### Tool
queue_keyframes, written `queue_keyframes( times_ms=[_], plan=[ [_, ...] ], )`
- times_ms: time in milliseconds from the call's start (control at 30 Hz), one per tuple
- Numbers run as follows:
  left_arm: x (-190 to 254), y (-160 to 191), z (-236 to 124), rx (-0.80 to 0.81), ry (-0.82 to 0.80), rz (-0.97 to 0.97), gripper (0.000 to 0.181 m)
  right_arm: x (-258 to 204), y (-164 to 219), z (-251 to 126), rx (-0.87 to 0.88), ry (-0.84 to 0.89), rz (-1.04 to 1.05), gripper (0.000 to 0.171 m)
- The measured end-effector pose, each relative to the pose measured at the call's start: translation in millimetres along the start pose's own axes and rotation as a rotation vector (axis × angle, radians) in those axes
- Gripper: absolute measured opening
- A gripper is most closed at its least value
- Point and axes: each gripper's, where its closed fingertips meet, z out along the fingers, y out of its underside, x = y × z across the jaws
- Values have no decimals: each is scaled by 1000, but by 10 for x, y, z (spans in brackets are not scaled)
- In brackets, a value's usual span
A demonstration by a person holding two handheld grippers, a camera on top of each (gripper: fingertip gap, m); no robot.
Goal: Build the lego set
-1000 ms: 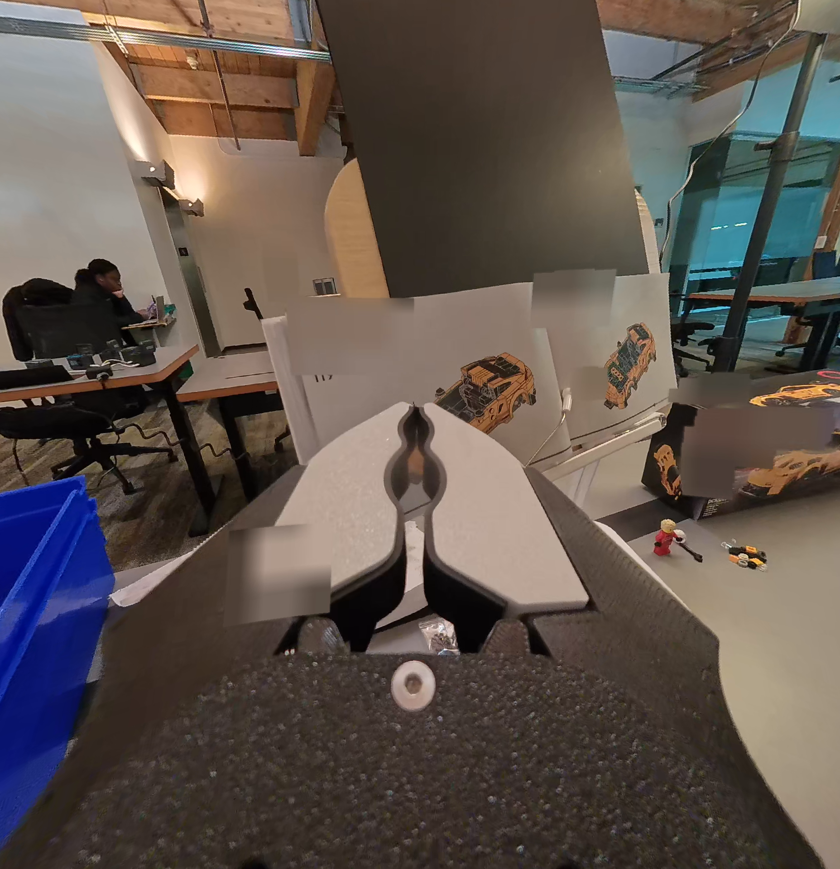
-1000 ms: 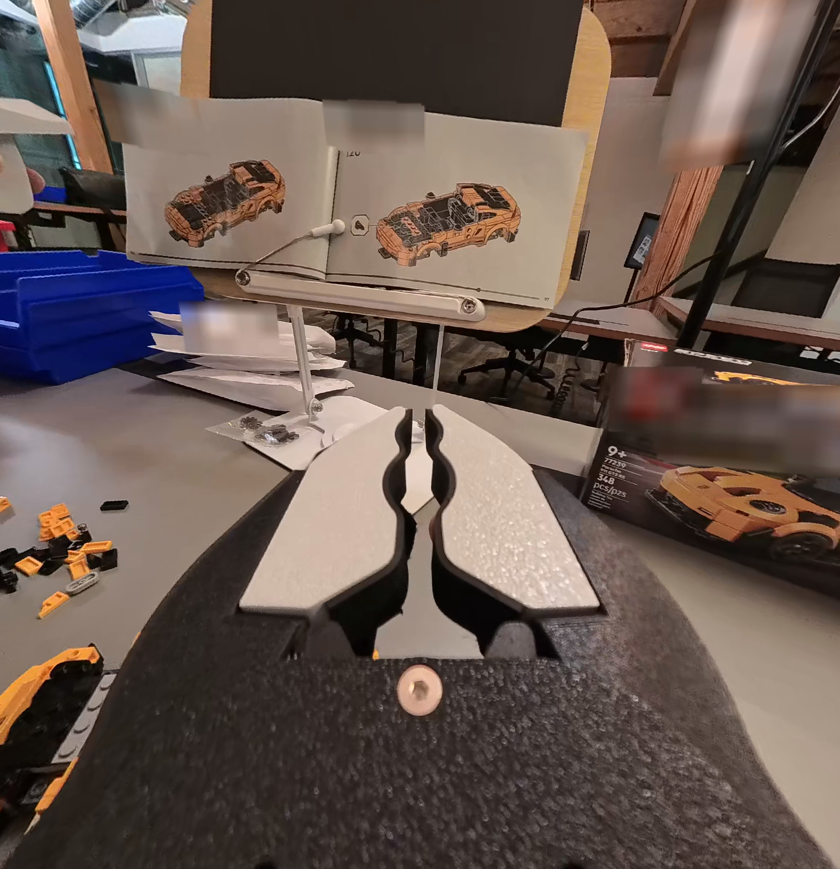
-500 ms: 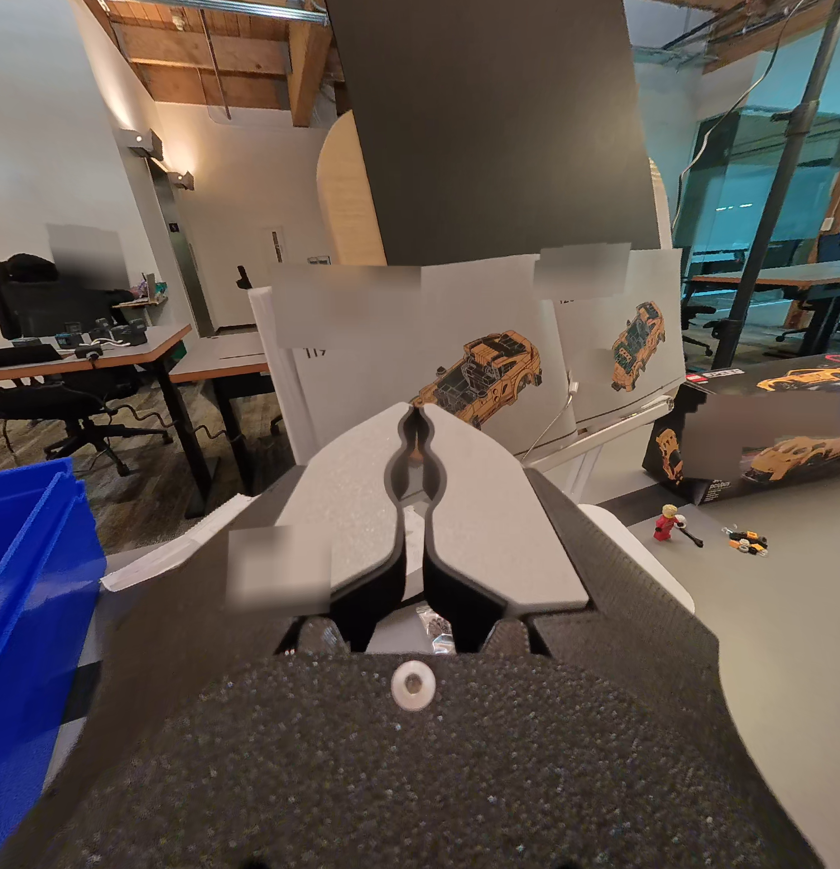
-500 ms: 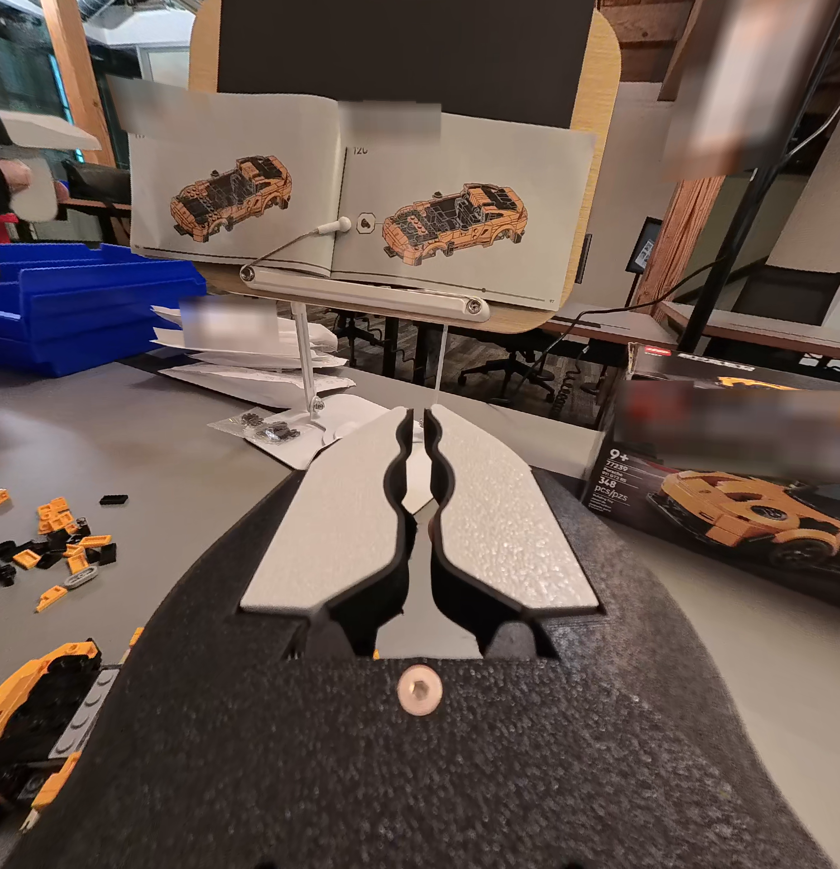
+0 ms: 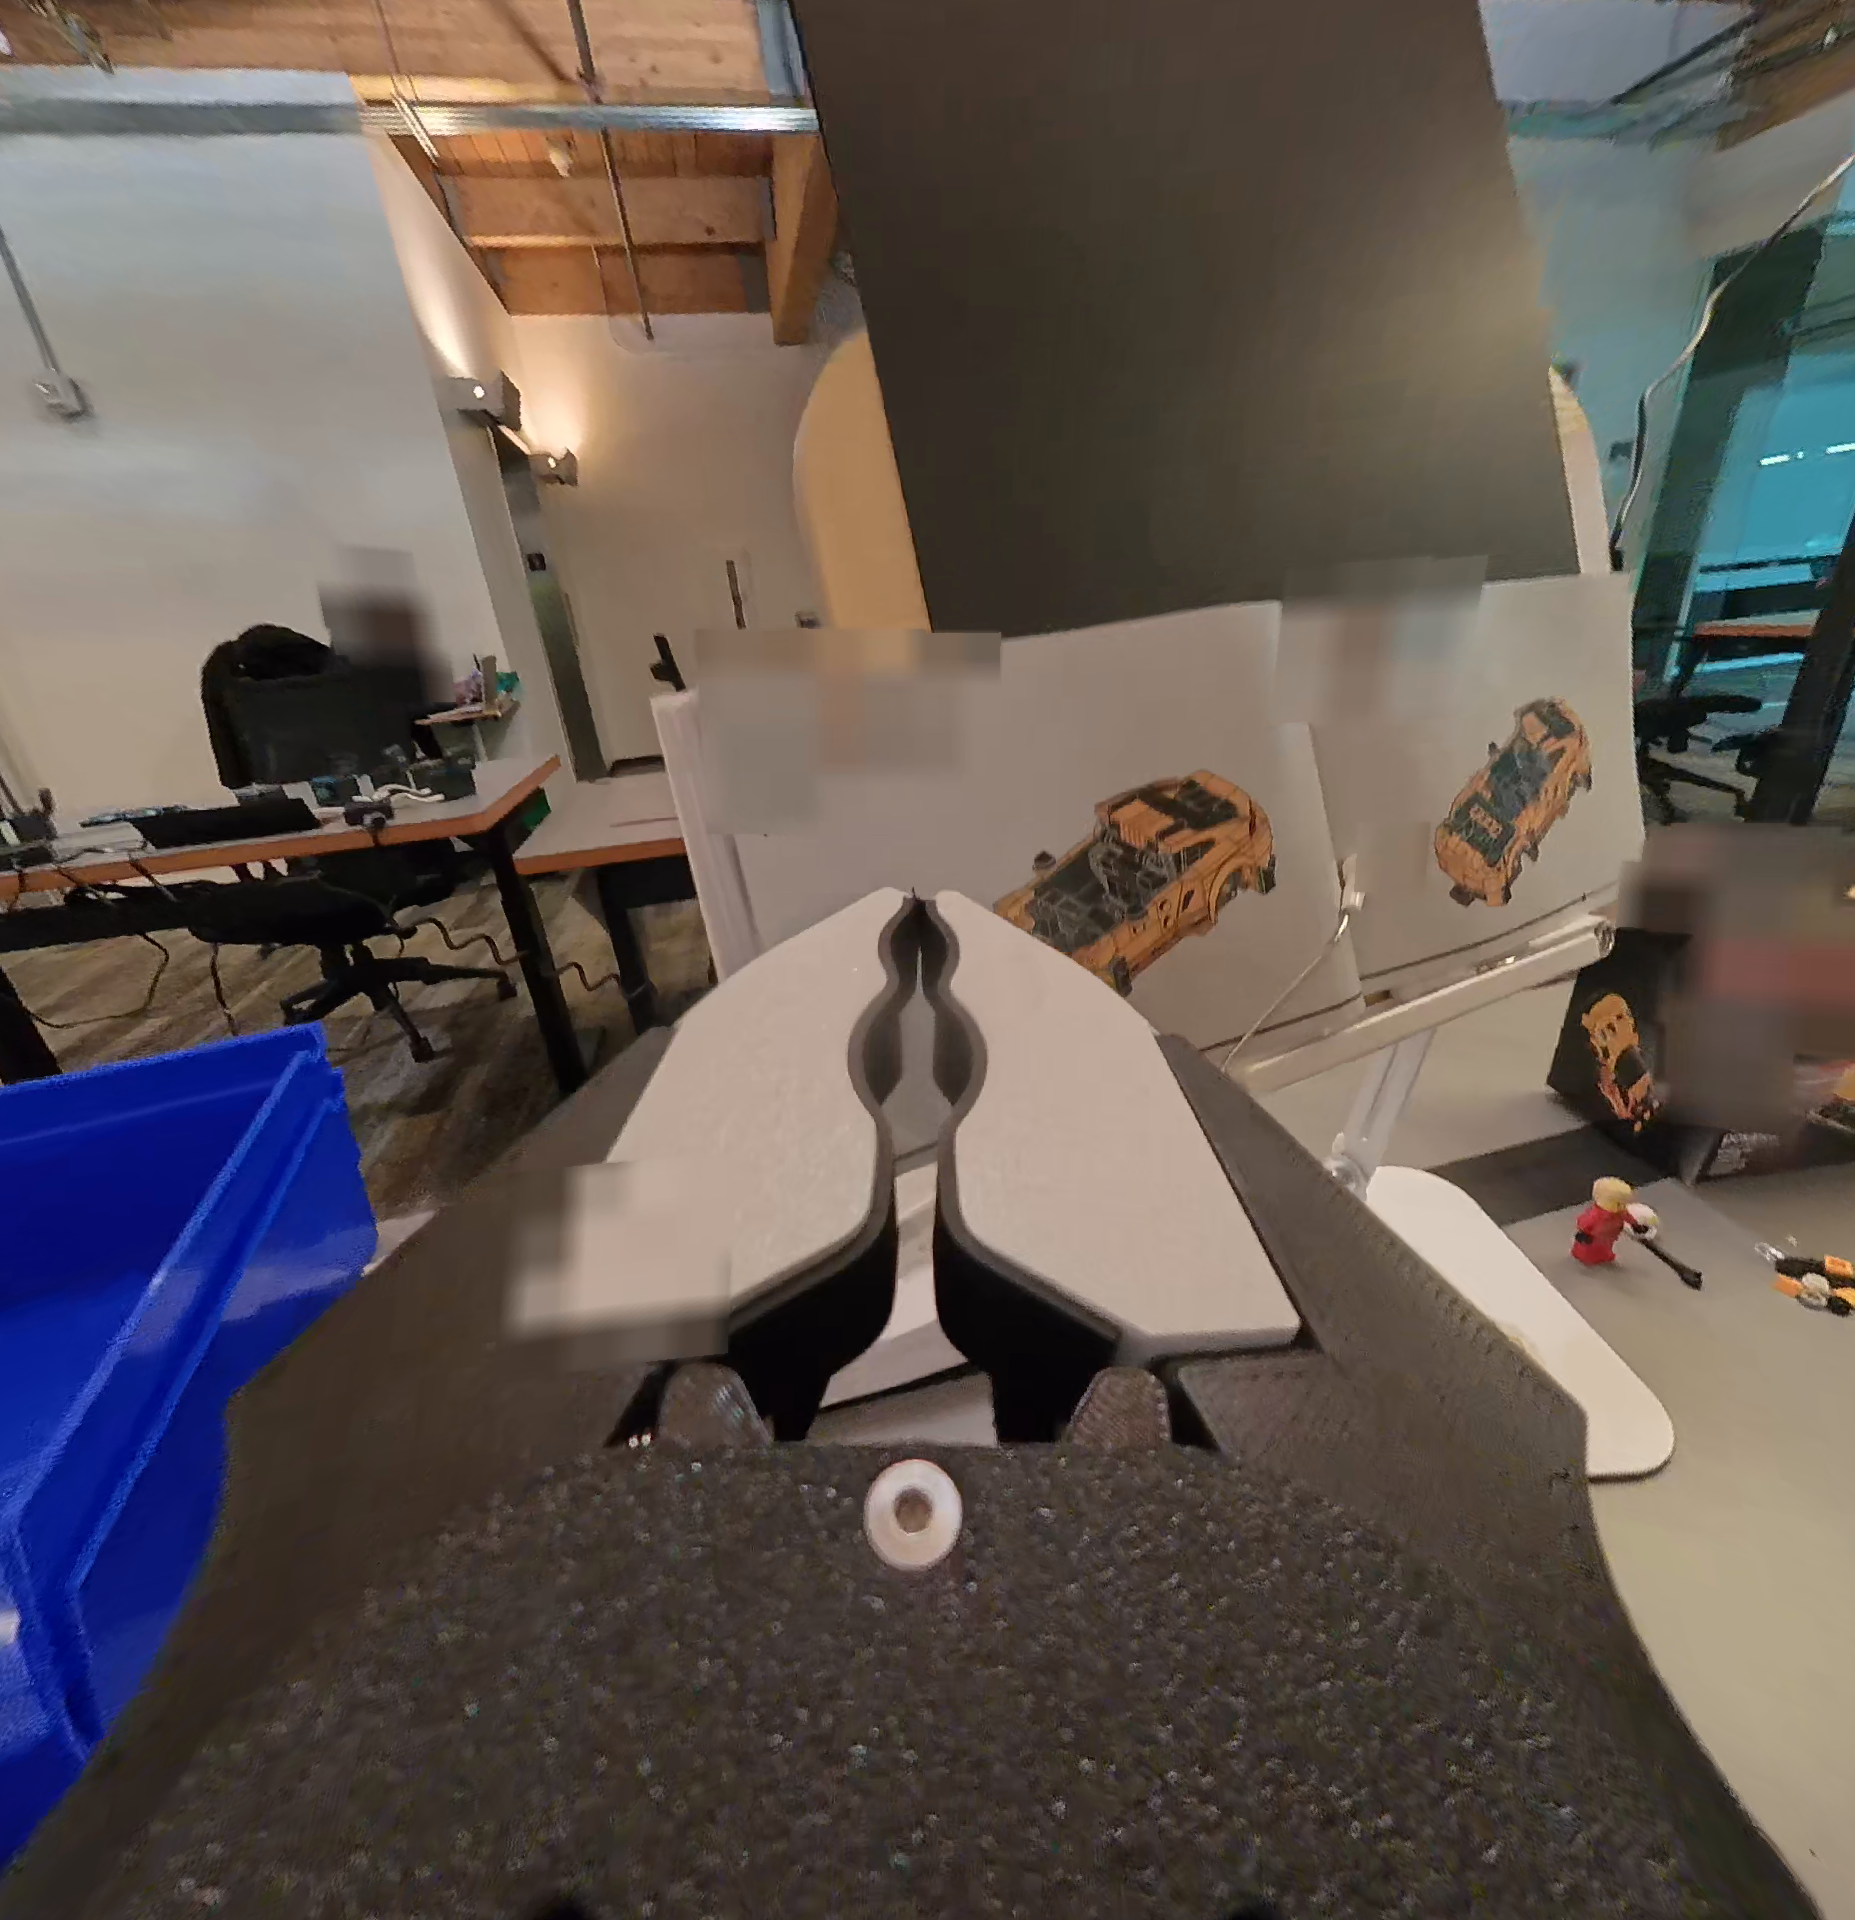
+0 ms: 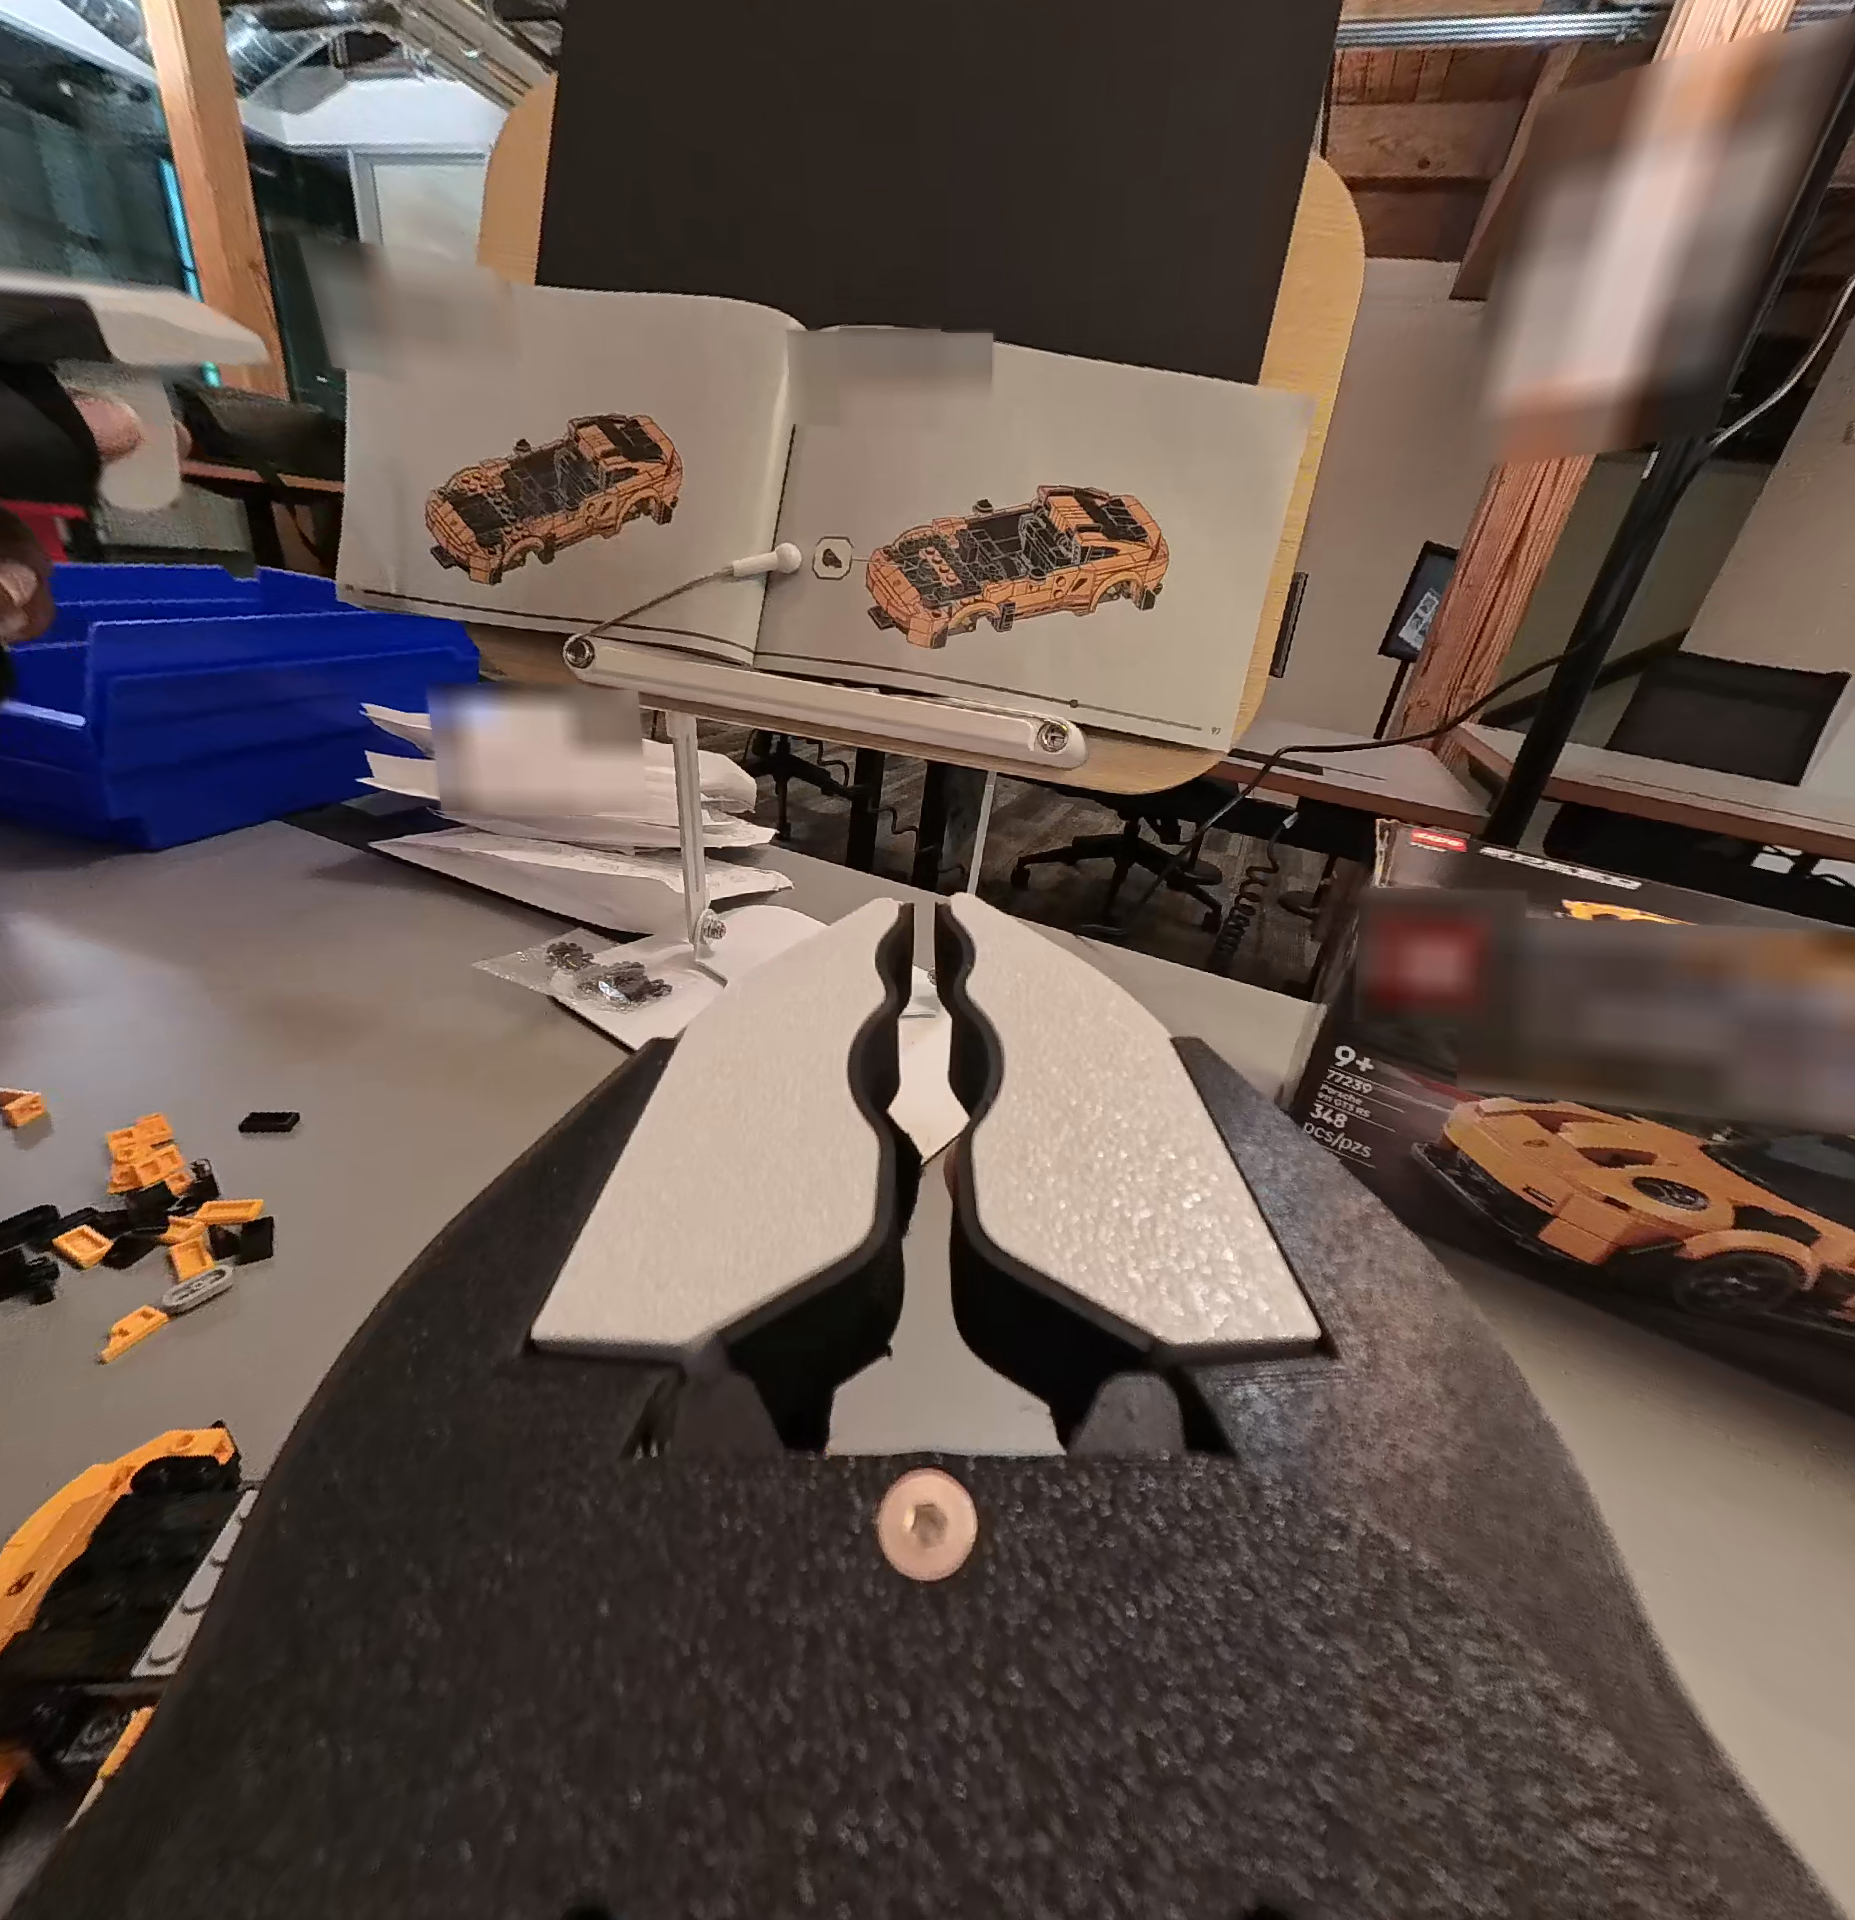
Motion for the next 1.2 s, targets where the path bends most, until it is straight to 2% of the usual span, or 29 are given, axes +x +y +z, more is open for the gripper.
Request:
queue_keyframes(
  times_ms=[133, 433, 533, 600, 667, 733, 767, 800, 867, 967, 1033, 1100, 1200],
  plan=[
    [-1, -162, -51, 42, -10, 20, 0, -20, 25, 7, -8, -5, -2, 3],
    [16, -125, -21, 28, -7, 31, 0, -42, 45, 11, -13, -10, 1, 3],
    [198, -191, -54, 7, 95, 25, 0, -37, 28, 5, -9, -10, 2, 3],
    [394, -485, -227, 0, 223, 4, 0, -13, 0, -4, -1, -3, -8, 3],
    [492, -888, -555, -22, 329, 40, 0, 23, -7, -4, 3, 6, -8, 3],
    [349, -1180, -894, -57, 323, 163, 0, 16, 22, 8, -11, -5, 29, 3],
    [160, -1210, -1029, -118, 276, 266, 0, -1, 27, 11, -15, -15, 47, 3],
    [-96, -1129, -1153, -235, 225, 360, 0, -19, 20, 9, -15, -23, 56, 3],
    [-681, -714, -1438, -556, 180, 437, 0, -59, -17, -2, -8, -37, 52, 2],
    [-1437, 319, -2064, -1102, 256, 343, 0, -121, -75, -8, 3, -56, 17, 1],
    [-1912, 940, -2500, -1383, 235, 309, 9, -146, -80, -8, 4, -57, -12, 1],
    [-2190, 1379, -2889, -1603, 237, 261, 18, -152, -69, -10, -2, -50, -41, 1],
    [-2343, 1735, -3138, -1753, 255, 227, 27, -143, -26, -13, -19, -39, -57, 1]
  ],
)
